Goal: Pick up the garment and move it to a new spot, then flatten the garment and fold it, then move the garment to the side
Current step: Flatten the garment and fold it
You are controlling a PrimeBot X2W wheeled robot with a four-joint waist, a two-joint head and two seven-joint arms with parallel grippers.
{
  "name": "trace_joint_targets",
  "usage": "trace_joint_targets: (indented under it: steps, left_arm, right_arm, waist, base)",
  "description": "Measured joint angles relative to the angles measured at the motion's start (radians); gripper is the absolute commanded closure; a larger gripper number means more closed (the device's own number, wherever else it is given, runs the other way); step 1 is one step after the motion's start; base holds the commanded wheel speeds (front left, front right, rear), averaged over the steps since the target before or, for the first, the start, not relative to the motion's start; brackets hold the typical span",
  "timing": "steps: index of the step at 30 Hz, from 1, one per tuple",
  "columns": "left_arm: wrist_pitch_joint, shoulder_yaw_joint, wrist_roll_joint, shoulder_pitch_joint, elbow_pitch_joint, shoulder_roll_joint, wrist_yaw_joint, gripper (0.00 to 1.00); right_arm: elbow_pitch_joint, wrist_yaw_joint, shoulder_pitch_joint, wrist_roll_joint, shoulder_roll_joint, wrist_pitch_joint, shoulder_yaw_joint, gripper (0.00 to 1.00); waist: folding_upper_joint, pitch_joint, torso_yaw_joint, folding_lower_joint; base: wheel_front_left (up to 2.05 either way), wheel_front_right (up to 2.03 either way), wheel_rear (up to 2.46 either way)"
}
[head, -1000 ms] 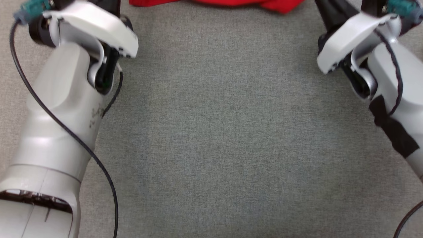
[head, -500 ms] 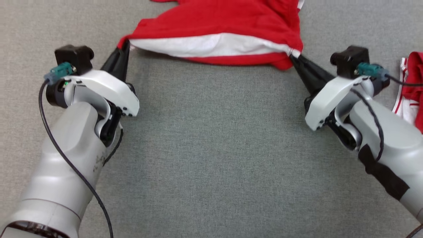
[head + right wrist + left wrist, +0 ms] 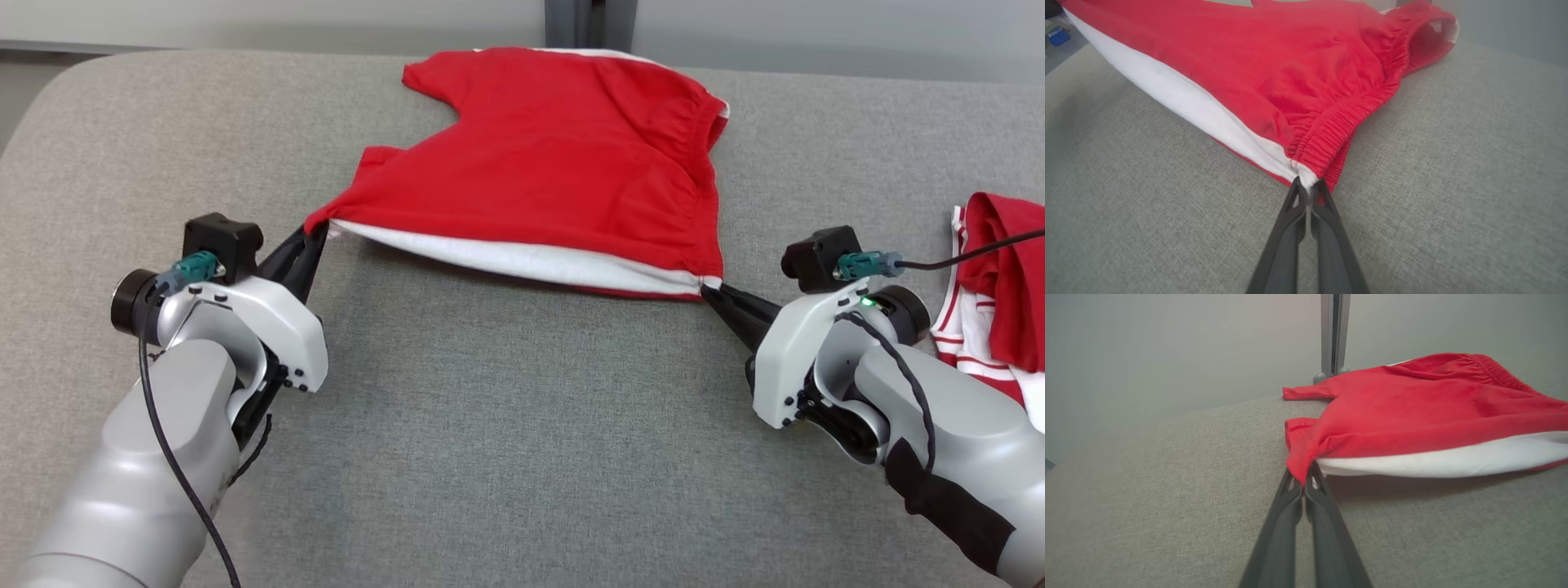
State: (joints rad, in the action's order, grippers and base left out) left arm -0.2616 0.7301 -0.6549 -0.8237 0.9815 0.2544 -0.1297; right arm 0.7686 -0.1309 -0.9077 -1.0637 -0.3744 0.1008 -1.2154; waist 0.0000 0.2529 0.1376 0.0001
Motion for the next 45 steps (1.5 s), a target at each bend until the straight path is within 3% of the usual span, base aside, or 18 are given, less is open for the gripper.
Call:
trace_joint_targets:
  steps: [10,13,24,36,45]
  left_arm:
    - [0.001,0.155,0.103,0.054,-0.055,0.062,0.000,1.00]
    - [0.027,0.192,0.098,0.076,-0.070,0.068,0.000,1.00]
    - [0.180,0.323,0.030,0.163,-0.226,0.169,0.000,1.00]
    - [0.412,0.431,-0.025,0.287,-0.567,0.396,0.001,1.00]
    - [0.619,0.464,-0.109,0.377,-0.860,0.558,0.038,1.00]
  right_arm:
    - [0.007,0.000,0.048,-0.095,-0.009,-0.095,-0.033,1.00]
    - [-0.009,0.000,0.065,-0.076,-0.029,-0.119,-0.048,1.00]
    - [-0.208,0.000,0.179,-0.161,-0.113,-0.295,-0.061,1.00]
    - [-0.416,0.000,0.290,-0.263,-0.228,-0.538,-0.063,1.00]
    - [-0.528,0.000,0.377,-0.340,-0.292,-0.670,-0.043,1.00]
  waist:
    - [0.0000,-0.063,0.015,0.0000]
    - [0.0000,-0.084,0.017,-0.0001]
    - [0.0000,-0.162,0.023,0.0000]
    - [0.0000,-0.257,0.043,0.0000]
    - [0.0000,-0.300,0.049,0.0000]
  base:
    - [0.00,0.00,0.00]
    - [0.00,0.00,0.00]
    - [0.00,0.00,0.00]
    - [0.00,0.00,0.00]
    - [0.00,0.00,0.00]
